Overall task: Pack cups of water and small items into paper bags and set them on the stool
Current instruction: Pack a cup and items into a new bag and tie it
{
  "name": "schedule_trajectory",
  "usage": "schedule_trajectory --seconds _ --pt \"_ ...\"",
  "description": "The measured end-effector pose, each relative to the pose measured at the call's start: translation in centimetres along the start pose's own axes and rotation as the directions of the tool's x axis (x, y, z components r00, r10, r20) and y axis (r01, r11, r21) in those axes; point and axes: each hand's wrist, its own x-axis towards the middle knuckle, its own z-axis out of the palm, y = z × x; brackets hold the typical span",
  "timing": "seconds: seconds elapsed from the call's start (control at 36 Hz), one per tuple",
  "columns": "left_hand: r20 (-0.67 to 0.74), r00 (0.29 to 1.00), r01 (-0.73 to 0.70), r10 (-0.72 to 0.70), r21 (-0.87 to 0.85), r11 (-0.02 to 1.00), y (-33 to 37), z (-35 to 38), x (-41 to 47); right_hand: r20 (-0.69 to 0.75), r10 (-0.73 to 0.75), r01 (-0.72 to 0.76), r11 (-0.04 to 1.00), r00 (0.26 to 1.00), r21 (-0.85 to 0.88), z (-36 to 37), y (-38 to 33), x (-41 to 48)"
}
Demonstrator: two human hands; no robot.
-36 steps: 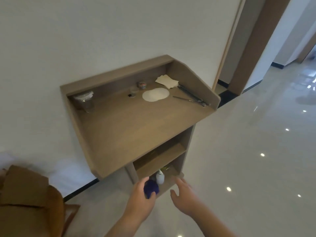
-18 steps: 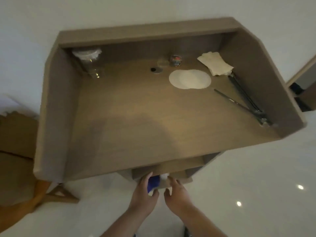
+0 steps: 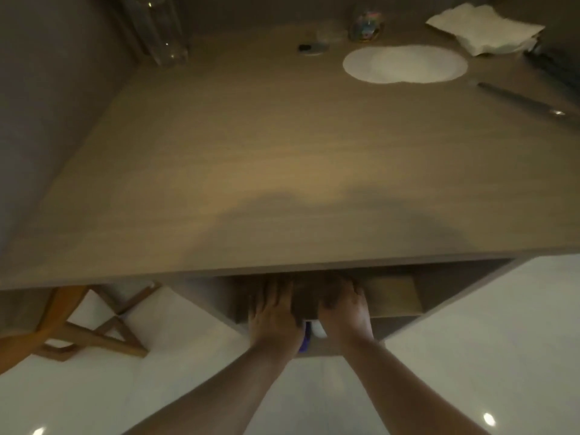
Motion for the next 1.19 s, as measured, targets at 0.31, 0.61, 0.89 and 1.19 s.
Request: schedule_trajectory --seconds 0.31,0.61,0.89,1.19 --pt "-0.149 0.981 -0.108 0.128 0.135 0.985 -0.7 3.4 -2.2 -0.089 0.053 -0.058 0.996 0.995 -0.061 1.6 -1.1 0.4" --pt "-0.008 0.999 0.044 -0.051 -0.395 0.918 -1.6 -0.4 -5.3 0.223 0.260 -0.314 0.913 0.940 0.261 -4.0 -1.3 2.4" --pt "0.766 0.617 0.774 -0.180 -0.552 0.310 2.2 -12.9 -10.9 0.364 0.432 -0.561 0.703 0.825 0.438 -11.3 4.6 -15.5" --pt "0.895 0.431 0.817 0.117 -0.442 0.372 7.5 -25.8 -23.1 0.379 0.489 -0.609 0.719 0.785 0.333 -25.9 -0.3 -32.2"
